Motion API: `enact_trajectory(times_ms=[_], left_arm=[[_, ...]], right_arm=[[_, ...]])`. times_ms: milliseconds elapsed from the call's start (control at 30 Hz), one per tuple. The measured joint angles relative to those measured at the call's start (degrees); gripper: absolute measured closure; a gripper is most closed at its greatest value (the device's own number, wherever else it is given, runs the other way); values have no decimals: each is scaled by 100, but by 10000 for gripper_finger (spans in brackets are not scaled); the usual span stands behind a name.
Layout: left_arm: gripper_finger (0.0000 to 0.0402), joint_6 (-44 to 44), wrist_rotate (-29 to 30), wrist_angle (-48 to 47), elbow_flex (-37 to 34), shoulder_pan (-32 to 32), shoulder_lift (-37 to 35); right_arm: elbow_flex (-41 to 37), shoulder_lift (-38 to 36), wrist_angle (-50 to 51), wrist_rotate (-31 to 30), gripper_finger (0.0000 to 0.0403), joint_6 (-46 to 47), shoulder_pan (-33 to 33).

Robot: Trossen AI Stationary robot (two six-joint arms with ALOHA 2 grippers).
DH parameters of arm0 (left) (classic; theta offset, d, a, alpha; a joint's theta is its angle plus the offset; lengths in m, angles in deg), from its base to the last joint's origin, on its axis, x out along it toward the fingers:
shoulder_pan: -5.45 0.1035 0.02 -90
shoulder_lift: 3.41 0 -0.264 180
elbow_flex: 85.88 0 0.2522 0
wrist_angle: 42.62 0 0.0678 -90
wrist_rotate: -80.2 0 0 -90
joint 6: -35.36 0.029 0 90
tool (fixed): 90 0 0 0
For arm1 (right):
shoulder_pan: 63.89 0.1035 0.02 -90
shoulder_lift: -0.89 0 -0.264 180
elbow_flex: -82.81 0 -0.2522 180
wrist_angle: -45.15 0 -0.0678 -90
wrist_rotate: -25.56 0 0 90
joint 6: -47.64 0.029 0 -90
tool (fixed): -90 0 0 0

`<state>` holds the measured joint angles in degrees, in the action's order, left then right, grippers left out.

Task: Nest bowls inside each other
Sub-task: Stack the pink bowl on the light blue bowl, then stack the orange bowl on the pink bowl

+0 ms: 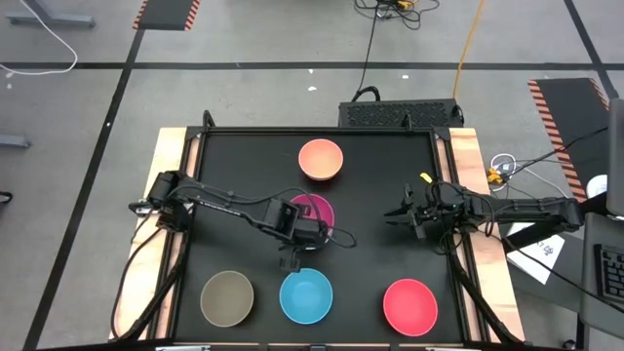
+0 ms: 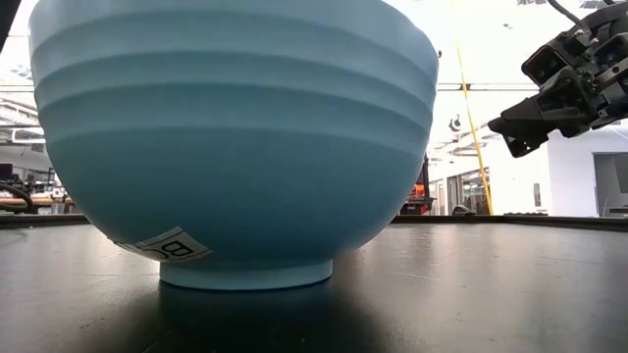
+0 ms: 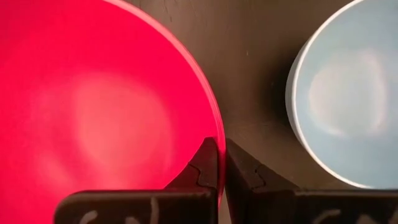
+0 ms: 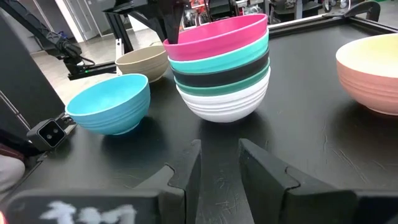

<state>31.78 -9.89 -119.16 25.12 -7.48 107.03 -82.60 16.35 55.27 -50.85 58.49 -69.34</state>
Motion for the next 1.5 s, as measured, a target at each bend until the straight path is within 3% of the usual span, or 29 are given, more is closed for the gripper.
enact_trajectory(times_ms=[333,1033,1500], left_arm=[[396,-25,-477,-79,-26,129,-245],[378,-126,-460,37,-22,101,-263],[303,-220,-488,144,-15,96,-263]], right_arm=[[-1,0,-1,-1,303,-20,0],[0,-1,-50,2,303,-20,-2],[0,-1,-66,2,303,-20,0]])
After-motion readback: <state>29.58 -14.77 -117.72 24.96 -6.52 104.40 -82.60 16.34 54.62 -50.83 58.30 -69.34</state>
